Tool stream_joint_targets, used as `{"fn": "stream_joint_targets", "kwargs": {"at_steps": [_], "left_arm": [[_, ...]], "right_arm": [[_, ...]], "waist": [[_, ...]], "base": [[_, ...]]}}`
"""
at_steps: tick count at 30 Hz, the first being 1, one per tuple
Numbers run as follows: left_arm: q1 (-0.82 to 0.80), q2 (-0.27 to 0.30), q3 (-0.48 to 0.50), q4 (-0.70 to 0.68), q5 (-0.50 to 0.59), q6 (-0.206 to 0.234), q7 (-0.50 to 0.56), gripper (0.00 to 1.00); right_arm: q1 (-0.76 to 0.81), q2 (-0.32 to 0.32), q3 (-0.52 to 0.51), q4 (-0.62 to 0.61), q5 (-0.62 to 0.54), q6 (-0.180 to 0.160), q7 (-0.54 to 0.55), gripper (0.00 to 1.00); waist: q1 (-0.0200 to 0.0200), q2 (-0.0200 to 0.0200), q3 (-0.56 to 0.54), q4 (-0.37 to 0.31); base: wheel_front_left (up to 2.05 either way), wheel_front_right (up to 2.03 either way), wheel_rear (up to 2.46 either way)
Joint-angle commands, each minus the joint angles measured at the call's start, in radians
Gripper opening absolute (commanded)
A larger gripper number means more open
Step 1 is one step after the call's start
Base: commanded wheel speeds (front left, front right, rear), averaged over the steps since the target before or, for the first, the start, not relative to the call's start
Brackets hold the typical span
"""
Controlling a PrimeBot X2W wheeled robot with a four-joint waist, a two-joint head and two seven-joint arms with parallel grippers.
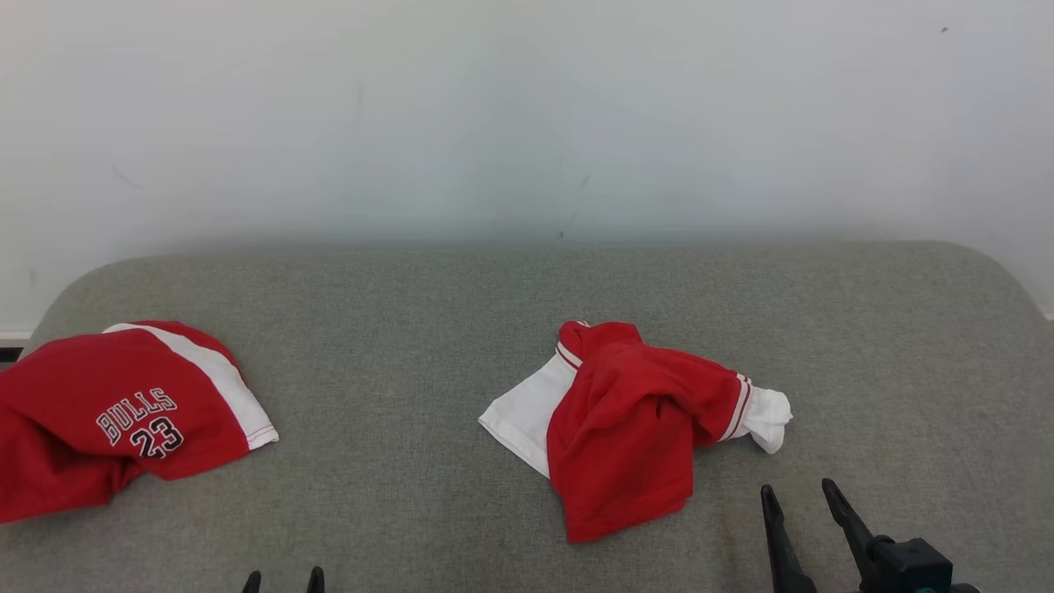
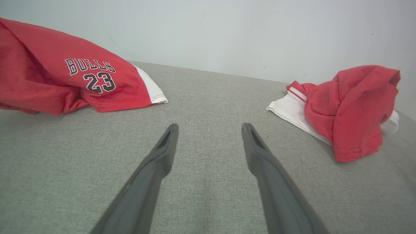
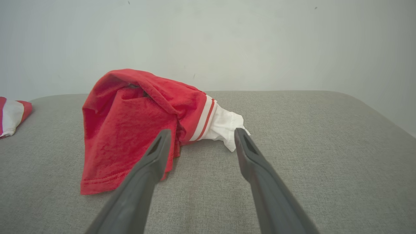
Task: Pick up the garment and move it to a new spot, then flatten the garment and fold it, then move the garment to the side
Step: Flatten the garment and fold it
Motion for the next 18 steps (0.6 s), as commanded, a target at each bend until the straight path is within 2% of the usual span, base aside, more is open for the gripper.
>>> {"fn": "stream_joint_targets", "kwargs": {"at_steps": [1, 11, 18], "left_arm": [[-0.011, 0.006, -0.006, 0.005, -0.004, -0.001, -0.004, 1.00], [-0.036, 0.032, -0.059, 0.023, -0.029, -0.001, -0.004, 1.00], [-0.192, 0.073, -0.153, 0.123, -0.051, -0.001, 0.030, 1.00]], "right_arm": [[0.006, 0.000, 0.003, 0.001, 0.006, -0.002, -0.001, 1.00], [-0.004, 0.001, 0.016, 0.001, 0.007, -0.002, 0.007, 1.00], [-0.017, 0.000, 0.039, -0.011, 0.003, -0.002, 0.016, 1.00]], "waist": [[0.0000, 0.0000, 0.001, 0.002], [0.0000, 0.0000, 0.008, -0.003], [0.0000, 0.0000, 0.040, -0.064]], "base": [[0.00, 0.00, 0.00], [0.00, 0.00, 0.00], [0.00, 0.00, 0.00]]}}
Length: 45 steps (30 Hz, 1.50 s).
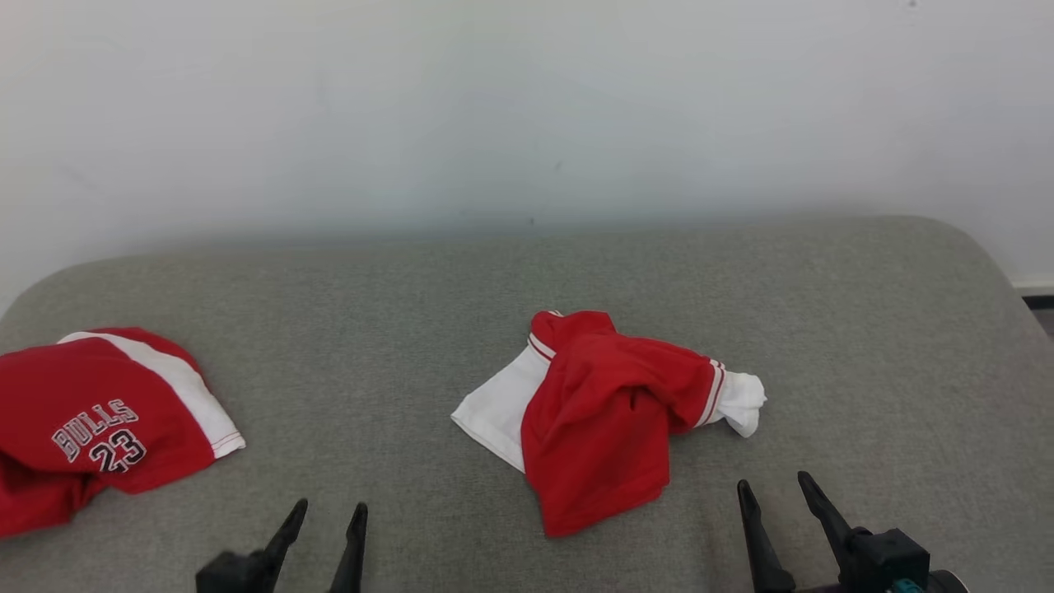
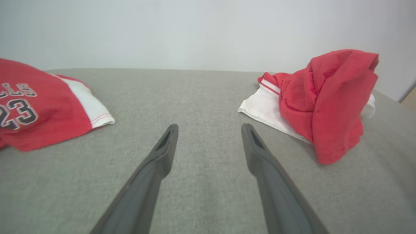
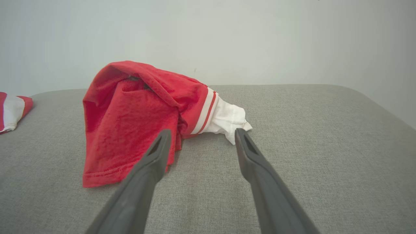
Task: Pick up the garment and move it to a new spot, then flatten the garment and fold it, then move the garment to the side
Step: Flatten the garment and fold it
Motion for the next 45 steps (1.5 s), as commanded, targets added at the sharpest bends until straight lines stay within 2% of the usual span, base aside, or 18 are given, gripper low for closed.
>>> {"fn": "stream_joint_targets", "kwargs": {"at_steps": [1, 4, 8, 15, 17, 20, 25, 26, 27, 30, 36, 45], "left_arm": [[-0.041, 0.003, -0.003, 0.023, -0.011, 0.000, 0.015, 1.00], [-0.144, -0.001, -0.010, 0.099, -0.014, 0.002, 0.061, 1.00], [-0.270, -0.012, -0.008, 0.196, -0.014, 0.027, 0.128, 1.00], [-0.429, 0.006, 0.003, 0.352, 0.004, 0.099, 0.253, 1.00], [-0.457, 0.015, 0.006, 0.388, 0.006, 0.126, 0.290, 1.00], [-0.488, 0.012, 0.016, 0.434, -0.017, 0.138, 0.355, 1.00], [-0.499, 0.011, 0.007, 0.463, -0.019, 0.151, 0.392, 1.00], [-0.499, 0.008, 0.002, 0.467, -0.019, 0.151, 0.399, 0.42], [-0.501, 0.004, -0.004, 0.465, -0.016, 0.149, 0.396, 0.02], [-0.510, 0.000, -0.015, 0.453, -0.011, 0.133, 0.378, 0.00], [-0.594, -0.045, -0.064, 0.380, 0.016, 0.086, 0.270, 0.00], [-0.824, -0.116, -0.164, 0.239, 0.077, 0.067, 0.087, 0.00]], "right_arm": [[-0.012, 0.000, 0.004, -0.006, 0.000, -0.002, 0.001, 1.00], [-0.020, 0.001, 0.013, -0.016, -0.006, -0.002, 0.006, 1.00], [-0.040, 0.000, 0.028, -0.032, -0.004, -0.002, 0.009, 1.00], [-0.063, 0.001, 0.034, -0.030, 0.011, -0.002, -0.007, 1.00], [-0.067, 0.001, 0.032, -0.027, 0.018, -0.002, -0.014, 1.00], [-0.076, 0.001, 0.029, -0.023, 0.029, -0.002, -0.029, 1.00], [-0.079, 0.001, 0.035, -0.011, 0.041, -0.002, -0.040, 1.00], [-0.080, 0.001, 0.038, -0.008, 0.044, -0.002, -0.043, 1.00], [-0.081, 0.001, 0.039, -0.005, 0.046, -0.002, -0.045, 1.00], [-0.087, 0.001, 0.045, 0.001, 0.051, -0.002, -0.046, 1.00], [-0.095, 0.001, 0.050, 0.014, 0.055, -0.002, -0.054, 1.00], [-0.108, 0.001, 0.083, 0.043, 0.070, -0.002, -0.062, 1.00]], "waist": [[0.0000, 0.0000, 0.025, -0.043], [0.0000, 0.0000, 0.049, -0.100], [0.0000, 0.0000, 0.099, -0.191], [0.0000, 0.0000, 0.181, -0.330], [0.0000, 0.0000, 0.195, -0.357], [0.0000, 0.0000, 0.211, -0.384], [0.0000, 0.0000, 0.211, -0.389], [0.0000, 0.0000, 0.210, -0.387], [0.0000, 0.0000, 0.209, -0.384], [0.0000, 0.0000, 0.207, -0.377], [0.0000, 0.0000, 0.197, -0.355], [0.0000, 0.0000, 0.175, -0.373]], "base": [[0.00, 0.00, 0.00], [0.00, 0.00, 0.00], [0.00, 0.00, 0.00], [0.00, 0.00, 0.00], [0.00, 0.00, 0.00], [0.00, 0.00, 0.00], [0.00, 0.00, 0.00], [0.00, 0.00, 0.00], [0.00, 0.00, 0.00], [0.00, 0.00, 0.00], [0.00, 0.00, 0.00], [0.00, 0.00, 0.00]]}}
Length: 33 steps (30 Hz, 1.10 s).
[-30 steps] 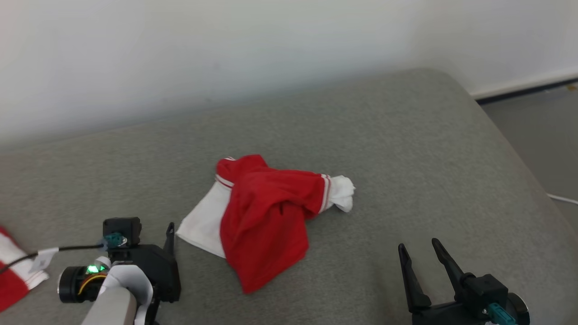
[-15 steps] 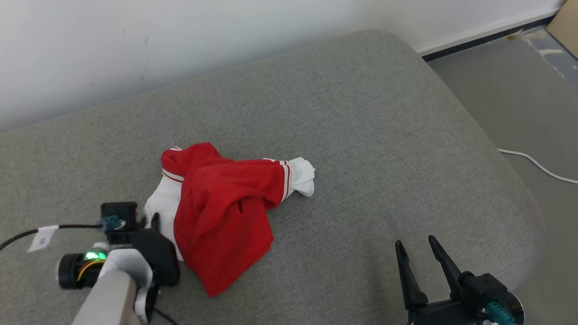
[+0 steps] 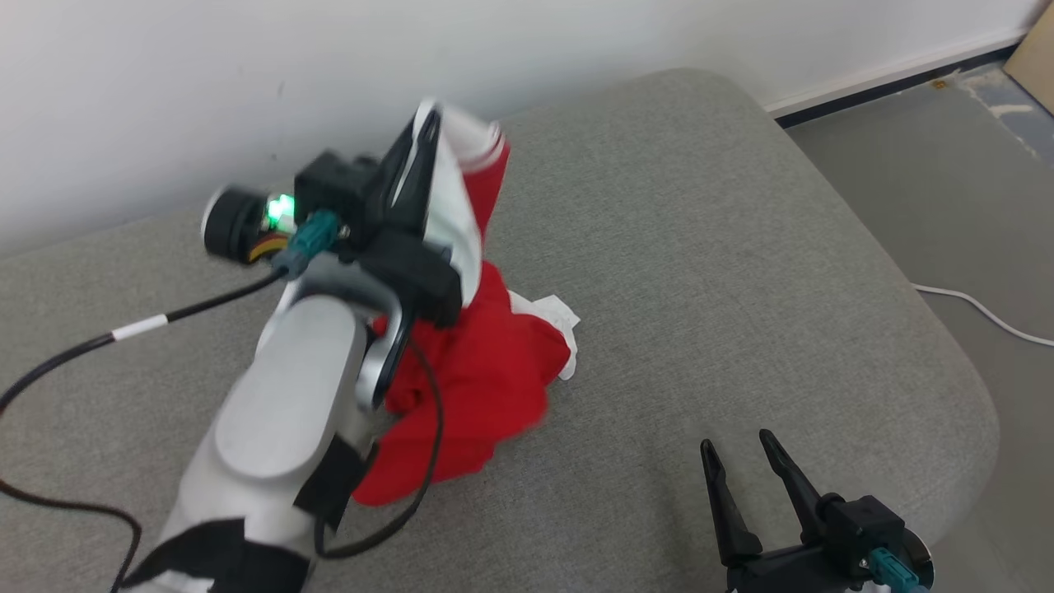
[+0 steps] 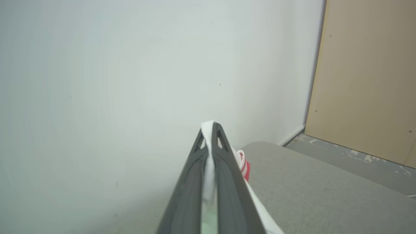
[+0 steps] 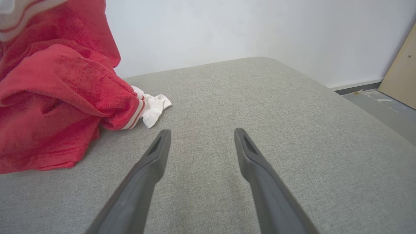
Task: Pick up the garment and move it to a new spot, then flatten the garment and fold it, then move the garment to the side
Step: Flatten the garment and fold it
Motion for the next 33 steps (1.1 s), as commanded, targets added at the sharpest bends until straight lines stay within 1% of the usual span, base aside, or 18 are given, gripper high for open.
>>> {"fn": "stream_joint_targets", "kwargs": {"at_steps": [1, 2, 5, 8, 11, 13, 16, 20, 23, 27, 28, 32, 33], "left_arm": [[-0.051, -0.010, -0.010, -0.029, 0.003, 0.001, -0.030, 0.00], [-0.079, -0.014, -0.018, -0.046, 0.003, 0.003, -0.045, 0.00], [-0.159, -0.020, -0.027, -0.120, 0.005, 0.026, -0.089, 0.00], [-0.216, -0.024, -0.010, -0.222, -0.012, 0.066, -0.118, 0.00], [-0.206, -0.024, 0.020, -0.334, -0.022, 0.110, -0.128, 0.00], [-0.145, -0.017, 0.036, -0.377, -0.028, 0.129, -0.129, 0.00], [-0.024, 0.012, 0.065, -0.396, -0.049, 0.157, -0.130, 0.00], [0.212, 0.046, 0.114, -0.376, -0.108, 0.180, -0.128, 0.00], [0.390, 0.075, 0.155, -0.340, -0.150, 0.194, -0.130, 0.00], [0.579, 0.081, 0.214, -0.297, -0.191, 0.211, -0.131, 0.00], [0.579, 0.081, 0.214, -0.297, -0.191, 0.211, -0.131, 0.00], [0.683, 0.075, 0.247, -0.275, -0.205, 0.207, -0.132, 0.00], [0.707, 0.071, 0.247, -0.270, -0.200, 0.213, -0.132, 0.00]], "right_arm": [[-0.007, 0.001, 0.003, 0.006, 0.010, -0.002, -0.007, 1.00], [-0.008, 0.001, 0.005, 0.009, 0.011, -0.002, -0.007, 1.00], [-0.002, 0.001, 0.004, 0.015, 0.011, -0.002, -0.013, 1.00], [0.006, 0.001, -0.014, 0.019, 0.005, -0.002, -0.015, 1.00], [0.012, 0.002, -0.028, 0.015, -0.004, -0.002, -0.016, 1.00], [0.019, 0.001, -0.037, 0.009, -0.009, -0.002, -0.012, 1.00], [0.023, 0.001, -0.041, 0.001, -0.015, -0.002, -0.006, 1.00], [0.021, 0.001, -0.038, -0.014, -0.018, -0.002, 0.002, 1.00], [0.021, 0.001, -0.033, -0.024, -0.020, -0.002, 0.011, 1.00], [0.023, 0.001, -0.027, -0.030, -0.018, -0.002, 0.017, 1.00], [0.023, 0.001, -0.027, -0.030, -0.018, -0.002, 0.017, 1.00], [0.023, 0.001, -0.021, -0.030, -0.017, -0.002, 0.019, 1.00], [0.022, 0.001, -0.020, -0.029, -0.017, -0.002, 0.019, 1.00]], "waist": [[-0.0001, -0.0002, -0.007, -0.012], [-0.0001, -0.0002, -0.009, -0.015], [-0.0001, -0.0002, -0.016, -0.018], [-0.0001, -0.0002, -0.021, -0.004], [-0.0001, -0.0002, -0.024, 0.032], [-0.0001, -0.0002, -0.023, 0.067], [-0.0001, -0.0002, -0.020, 0.130], [-0.0001, -0.0002, -0.017, 0.201], [-0.0001, -0.0002, -0.012, 0.241], [-0.0001, -0.0002, -0.008, 0.272], [-0.0001, -0.0002, -0.008, 0.272], [-0.0001, -0.0002, -0.004, 0.288], [-0.0001, -0.0002, -0.004, 0.289]], "base": [[0.00, 0.00, 0.00], [0.00, 0.00, 0.00], [0.00, 0.00, 0.00], [0.00, 0.00, 0.00], [0.00, 0.00, 0.00], [0.00, 0.00, 0.00], [0.00, 0.00, 0.00], [0.00, 0.00, 0.00], [0.00, 0.00, 0.00], [0.00, 0.00, 0.00], [0.00, 0.00, 0.00], [0.00, 0.00, 0.00], [0.00, 0.00, 0.00]]}}
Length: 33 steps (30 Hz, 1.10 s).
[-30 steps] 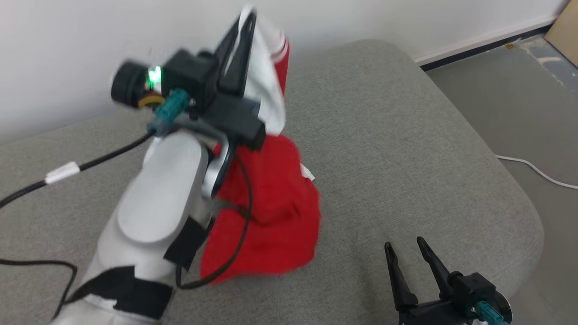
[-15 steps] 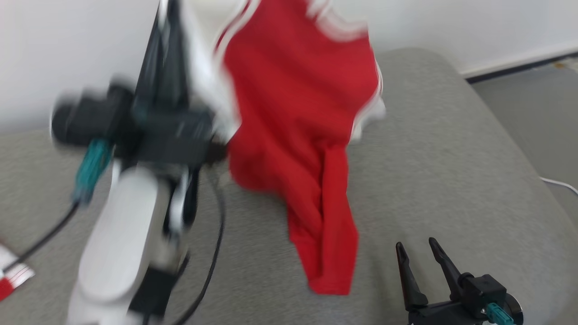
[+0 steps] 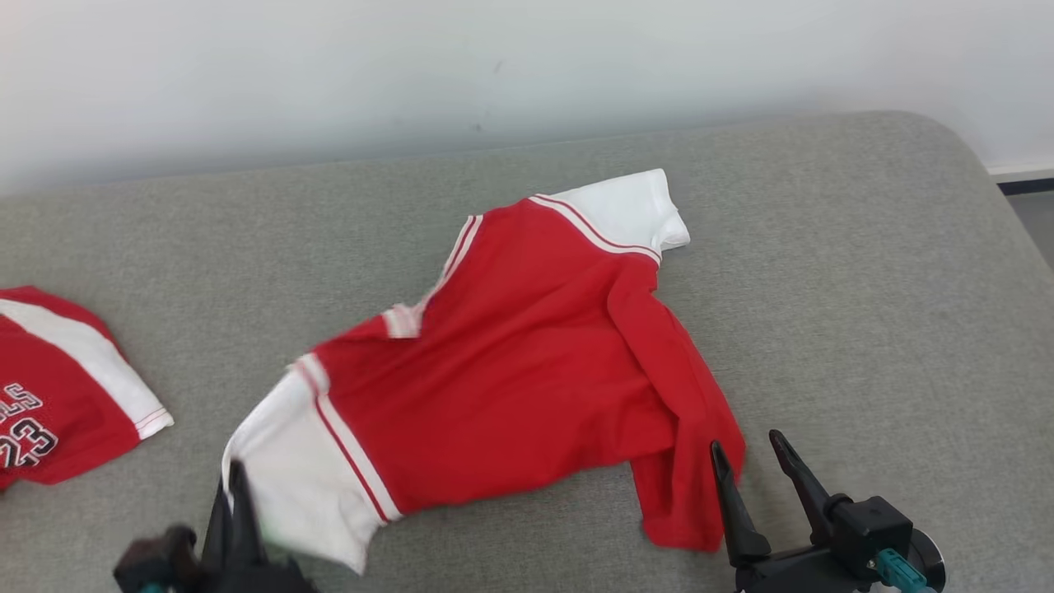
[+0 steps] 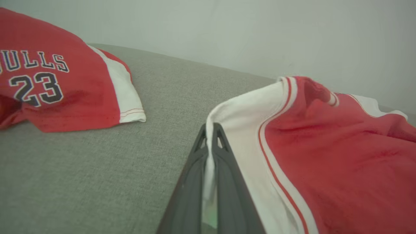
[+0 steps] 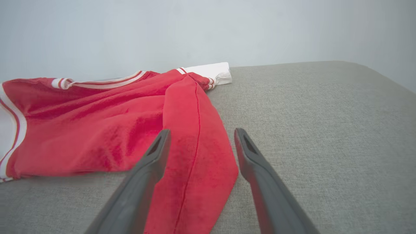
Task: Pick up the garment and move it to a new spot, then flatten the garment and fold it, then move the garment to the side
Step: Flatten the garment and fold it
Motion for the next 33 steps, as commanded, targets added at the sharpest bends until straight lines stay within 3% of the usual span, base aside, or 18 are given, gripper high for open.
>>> {"fn": "stream_joint_targets", "kwargs": {"at_steps": [1, 4, 5, 6, 7, 13, 17, 25, 29, 33], "left_arm": [[0.023, -0.006, 0.007, 0.004, -0.002, 0.009, -0.003, 0.00], [0.058, 0.008, 0.019, 0.041, -0.003, 0.035, 0.025, 0.00], [0.068, 0.010, 0.019, 0.056, -0.012, 0.041, 0.055, 0.23], [0.075, 0.013, 0.018, 0.068, -0.017, 0.048, 0.091, 0.78], [0.073, 0.015, 0.026, 0.063, -0.030, 0.047, 0.107, 1.00], [0.002, 0.073, 0.040, -0.011, -0.002, 0.070, 0.132, 1.00], [-0.104, 0.103, -0.015, -0.036, 0.034, 0.045, 0.198, 1.00], [-0.406, 0.123, -0.111, 0.151, 0.079, -0.002, 0.396, 1.00], [-0.521, 0.154, -0.130, 0.272, 0.110, -0.002, 0.472, 1.00], [-0.627, 0.191, -0.136, 0.359, 0.108, -0.029, 0.542, 1.00]], "right_arm": [[0.003, 0.000, 0.002, 0.001, 0.002, -0.002, 0.000, 1.00], [-0.002, 0.001, 0.012, 0.003, 0.003, -0.002, -0.001, 1.00], [-0.002, 0.001, 0.014, 0.004, 0.004, -0.002, -0.002, 1.00], [-0.001, 0.000, 0.013, 0.005, 0.005, -0.002, -0.003, 1.00], [0.000, 0.000, 0.013, 0.006, 0.008, -0.002, -0.004, 1.00], [0.001, 0.000, 0.017, 0.013, 0.013, -0.002, -0.011, 1.00], [-0.011, 0.001, 0.024, 0.017, 0.017, -0.002, -0.015, 1.00], [-0.056, 0.001, 0.070, 0.022, 0.035, -0.002, -0.025, 1.00], [-0.073, 0.001, 0.088, 0.026, 0.055, -0.002, -0.037, 1.00], [-0.083, 0.002, 0.083, 0.039, 0.079, -0.002, -0.053, 1.00]], "waist": [[0.0001, 0.0000, 0.005, 0.009], [0.0001, 0.0000, 0.004, -0.001], [0.0001, 0.0000, 0.003, -0.006], [0.0001, 0.0000, 0.002, -0.010], [0.0001, 0.0000, 0.002, -0.016], [0.0001, 0.0000, 0.000, -0.055], [0.0001, 0.0000, 0.012, -0.086], [0.0001, 0.0000, 0.092, -0.211], [0.0001, 0.0000, 0.147, -0.293], [0.0001, 0.0000, 0.216, -0.360]], "base": [[0.00, 0.00, 0.00], [0.00, 0.00, 0.00], [0.00, 0.00, 0.00], [0.00, 0.00, 0.00], [0.00, 0.00, 0.00], [0.00, 0.00, 0.00], [0.00, 0.00, 0.00], [0.00, 0.00, 0.00], [0.00, 0.00, 0.00], [0.00, 0.00, 0.00]]}}
